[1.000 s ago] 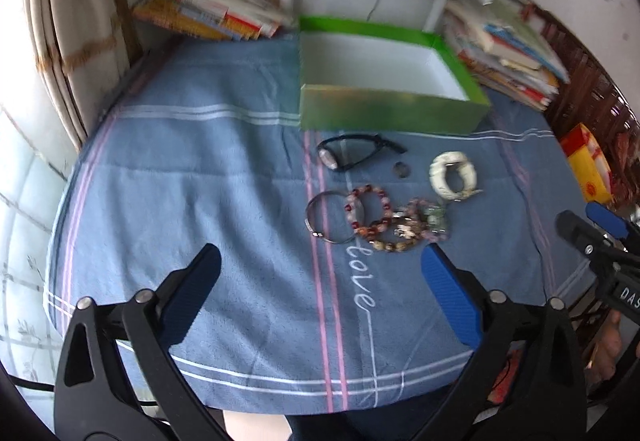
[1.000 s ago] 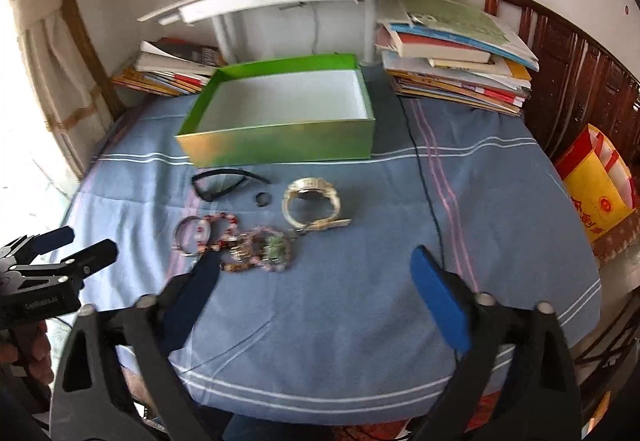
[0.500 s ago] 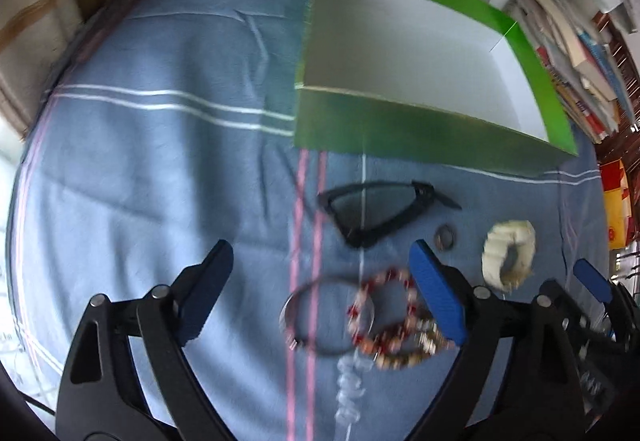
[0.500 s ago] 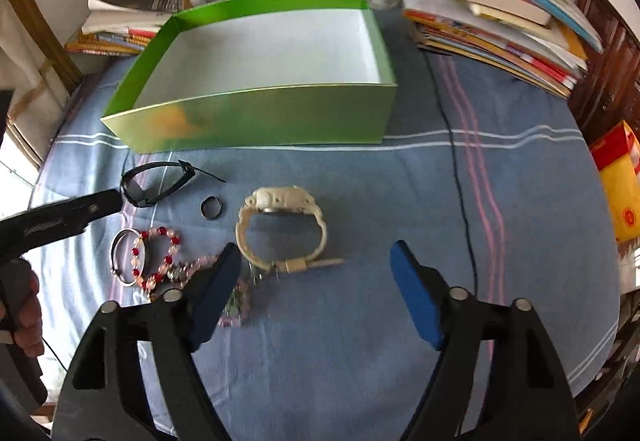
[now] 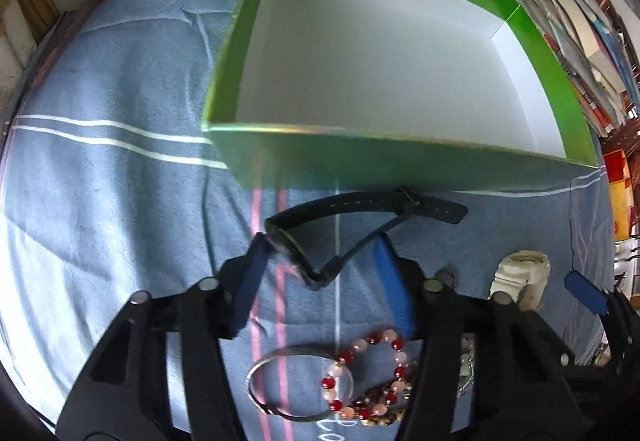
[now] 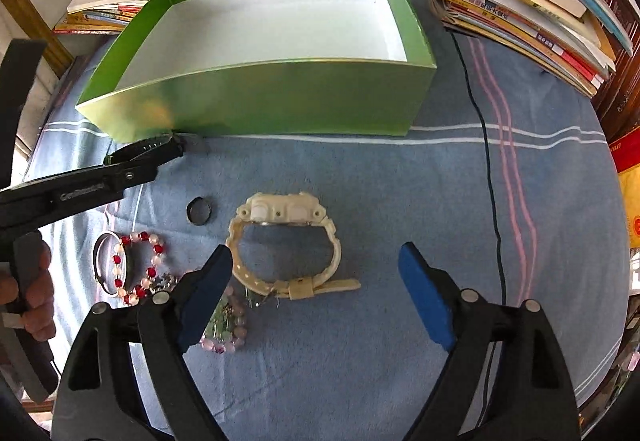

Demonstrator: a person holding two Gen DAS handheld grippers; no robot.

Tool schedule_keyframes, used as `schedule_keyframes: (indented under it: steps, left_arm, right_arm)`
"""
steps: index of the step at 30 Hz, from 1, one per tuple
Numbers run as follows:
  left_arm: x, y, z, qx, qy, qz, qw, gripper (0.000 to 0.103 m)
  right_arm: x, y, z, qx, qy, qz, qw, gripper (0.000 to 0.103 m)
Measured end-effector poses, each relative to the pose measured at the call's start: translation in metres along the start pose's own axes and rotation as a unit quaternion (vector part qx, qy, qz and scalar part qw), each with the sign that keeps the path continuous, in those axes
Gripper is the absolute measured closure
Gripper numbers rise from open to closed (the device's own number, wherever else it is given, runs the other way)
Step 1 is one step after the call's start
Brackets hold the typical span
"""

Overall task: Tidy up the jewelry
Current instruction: 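Move the left tool to the black watch while the right tool approaches the white watch, then close the left tool on the black watch while the right tool grasps the white watch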

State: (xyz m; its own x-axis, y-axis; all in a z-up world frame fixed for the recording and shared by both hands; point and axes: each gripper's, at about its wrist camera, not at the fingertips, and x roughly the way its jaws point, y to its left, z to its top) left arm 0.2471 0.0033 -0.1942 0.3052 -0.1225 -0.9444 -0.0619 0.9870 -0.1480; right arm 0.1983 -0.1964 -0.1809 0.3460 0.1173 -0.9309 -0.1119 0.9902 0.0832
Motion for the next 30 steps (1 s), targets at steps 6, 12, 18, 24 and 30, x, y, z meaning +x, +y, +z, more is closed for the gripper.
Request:
schedule_keyframes:
  steps: [6,12,18,24,30]
  left_arm:
    - [-0.002,0.02,-0.005,-0.019,-0.002,-0.026,0.9995,0.061]
    - [-0.004,0.021,-0.009,-0.026,-0.003,-0.017,0.9995,0.038]
    - [0.002,0.016,-0.001,-0.021,-0.001,-0.02,0.9996,0.05]
    - [0.002,0.02,-0.003,-0.014,-0.007,-0.017,0.9997,0.075]
    - [-0.004,0.029,-0.009,-0.016,-0.016,-0.037,0.9991,0.079]
  right_arm:
    - [0.005,0.005,0.006,-0.01,0.002,0.006,1.0,0.019]
    - [0.022,0.021,0.015,-0.03,0.004,0.007,1.0,0.019]
    - [0.039,0.021,0.024,-0.03,0.022,0.01,0.999,0.041]
    - [0.038,0.009,0.024,-0.017,0.023,0.009,1.0,0.041]
    - [0.029,-0.01,0.019,-0.004,0.024,0.009,1.0,0.041]
